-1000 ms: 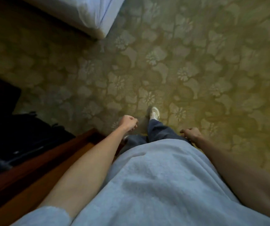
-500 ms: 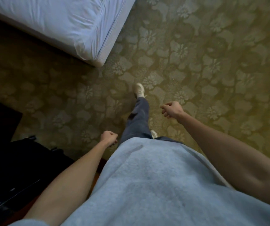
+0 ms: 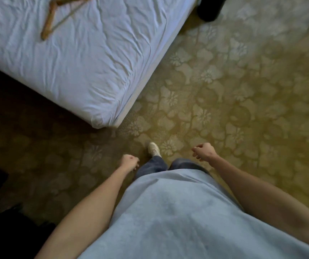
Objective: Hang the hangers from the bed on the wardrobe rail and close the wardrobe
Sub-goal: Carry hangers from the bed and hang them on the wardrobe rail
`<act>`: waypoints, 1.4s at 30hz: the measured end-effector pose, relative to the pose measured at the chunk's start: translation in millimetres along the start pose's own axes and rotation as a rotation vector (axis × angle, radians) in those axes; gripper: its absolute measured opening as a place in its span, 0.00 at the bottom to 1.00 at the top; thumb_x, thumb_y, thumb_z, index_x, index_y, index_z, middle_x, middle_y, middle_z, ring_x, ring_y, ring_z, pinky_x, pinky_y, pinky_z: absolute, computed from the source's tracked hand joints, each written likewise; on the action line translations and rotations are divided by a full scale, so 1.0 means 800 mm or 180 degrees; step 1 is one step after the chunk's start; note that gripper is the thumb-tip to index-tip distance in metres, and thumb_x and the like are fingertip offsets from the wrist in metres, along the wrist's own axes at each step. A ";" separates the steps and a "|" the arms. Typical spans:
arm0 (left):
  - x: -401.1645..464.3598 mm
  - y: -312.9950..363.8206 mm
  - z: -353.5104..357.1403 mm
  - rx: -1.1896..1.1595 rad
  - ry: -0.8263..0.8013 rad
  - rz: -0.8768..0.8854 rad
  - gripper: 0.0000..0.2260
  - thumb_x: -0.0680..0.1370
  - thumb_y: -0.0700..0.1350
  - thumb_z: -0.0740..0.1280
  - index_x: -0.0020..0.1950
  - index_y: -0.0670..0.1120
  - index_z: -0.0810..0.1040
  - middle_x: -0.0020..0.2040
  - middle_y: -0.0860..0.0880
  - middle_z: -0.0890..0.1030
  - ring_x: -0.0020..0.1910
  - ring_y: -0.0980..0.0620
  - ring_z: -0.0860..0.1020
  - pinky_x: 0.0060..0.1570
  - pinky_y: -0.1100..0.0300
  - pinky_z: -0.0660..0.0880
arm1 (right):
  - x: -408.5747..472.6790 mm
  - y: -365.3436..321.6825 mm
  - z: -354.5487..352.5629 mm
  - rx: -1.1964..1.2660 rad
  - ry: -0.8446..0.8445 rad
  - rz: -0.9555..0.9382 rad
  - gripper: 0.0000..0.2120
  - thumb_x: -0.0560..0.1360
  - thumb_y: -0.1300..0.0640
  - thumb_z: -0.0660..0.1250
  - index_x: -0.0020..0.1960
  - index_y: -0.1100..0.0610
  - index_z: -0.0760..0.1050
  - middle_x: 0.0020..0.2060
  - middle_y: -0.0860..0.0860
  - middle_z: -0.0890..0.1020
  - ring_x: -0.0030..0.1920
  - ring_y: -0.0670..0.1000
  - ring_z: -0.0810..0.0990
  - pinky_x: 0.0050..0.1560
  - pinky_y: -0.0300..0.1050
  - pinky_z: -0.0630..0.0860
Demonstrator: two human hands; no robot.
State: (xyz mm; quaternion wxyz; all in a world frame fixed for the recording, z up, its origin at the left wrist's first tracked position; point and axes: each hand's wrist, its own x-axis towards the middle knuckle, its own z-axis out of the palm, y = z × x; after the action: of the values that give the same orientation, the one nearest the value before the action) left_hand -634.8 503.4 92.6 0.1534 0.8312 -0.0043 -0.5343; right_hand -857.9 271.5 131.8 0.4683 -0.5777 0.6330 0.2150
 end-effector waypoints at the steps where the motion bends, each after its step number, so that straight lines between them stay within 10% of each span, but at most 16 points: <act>1: 0.009 0.036 -0.007 0.0032 -0.0015 0.0108 0.11 0.79 0.41 0.68 0.36 0.43 0.82 0.30 0.47 0.81 0.25 0.52 0.73 0.26 0.64 0.69 | 0.006 -0.008 -0.010 0.0024 0.0056 0.0061 0.11 0.78 0.57 0.66 0.45 0.61 0.83 0.41 0.56 0.87 0.37 0.53 0.81 0.34 0.42 0.77; 10: 0.079 0.340 -0.049 0.0342 -0.0317 0.0891 0.08 0.81 0.44 0.67 0.47 0.44 0.84 0.38 0.48 0.85 0.31 0.54 0.77 0.29 0.64 0.70 | 0.090 -0.072 -0.094 0.0416 0.0119 0.0557 0.11 0.75 0.56 0.67 0.44 0.62 0.84 0.38 0.55 0.86 0.36 0.52 0.80 0.35 0.42 0.74; 20: 0.174 0.559 -0.110 0.0473 -0.0194 0.0559 0.09 0.81 0.43 0.66 0.43 0.43 0.83 0.34 0.48 0.82 0.29 0.53 0.75 0.29 0.62 0.71 | 0.219 -0.207 -0.250 0.0670 0.0011 0.0975 0.16 0.76 0.64 0.63 0.30 0.59 0.69 0.24 0.53 0.71 0.27 0.52 0.66 0.29 0.42 0.64; 26: 0.210 0.632 -0.166 0.0344 0.0041 0.0190 0.11 0.79 0.41 0.67 0.37 0.41 0.82 0.32 0.45 0.81 0.28 0.51 0.75 0.28 0.62 0.70 | 0.324 -0.366 -0.341 0.0751 -0.0061 0.0410 0.09 0.79 0.59 0.65 0.53 0.64 0.80 0.39 0.57 0.84 0.32 0.52 0.77 0.31 0.42 0.75; 34: 0.287 0.666 -0.213 0.0221 0.0175 -0.0383 0.11 0.76 0.46 0.68 0.40 0.41 0.85 0.41 0.40 0.86 0.37 0.43 0.82 0.40 0.54 0.79 | 0.420 -0.636 -0.420 0.0386 -0.0251 -0.0512 0.10 0.79 0.58 0.63 0.53 0.61 0.82 0.41 0.55 0.85 0.35 0.50 0.80 0.32 0.40 0.77; 42: 0.339 0.810 -0.244 -0.0330 0.0060 -0.0471 0.10 0.77 0.41 0.67 0.39 0.39 0.84 0.31 0.45 0.81 0.28 0.48 0.76 0.28 0.60 0.69 | 0.520 -0.840 -0.485 -0.0222 -0.0389 -0.0862 0.10 0.78 0.57 0.64 0.53 0.59 0.82 0.41 0.54 0.86 0.36 0.51 0.82 0.37 0.45 0.81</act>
State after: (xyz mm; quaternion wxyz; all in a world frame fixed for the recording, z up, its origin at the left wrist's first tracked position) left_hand -243.0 -111.4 94.8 0.1565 0.8252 0.0863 -0.5359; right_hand -320.3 -426.1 144.8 0.5103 -0.6596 0.5117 0.2065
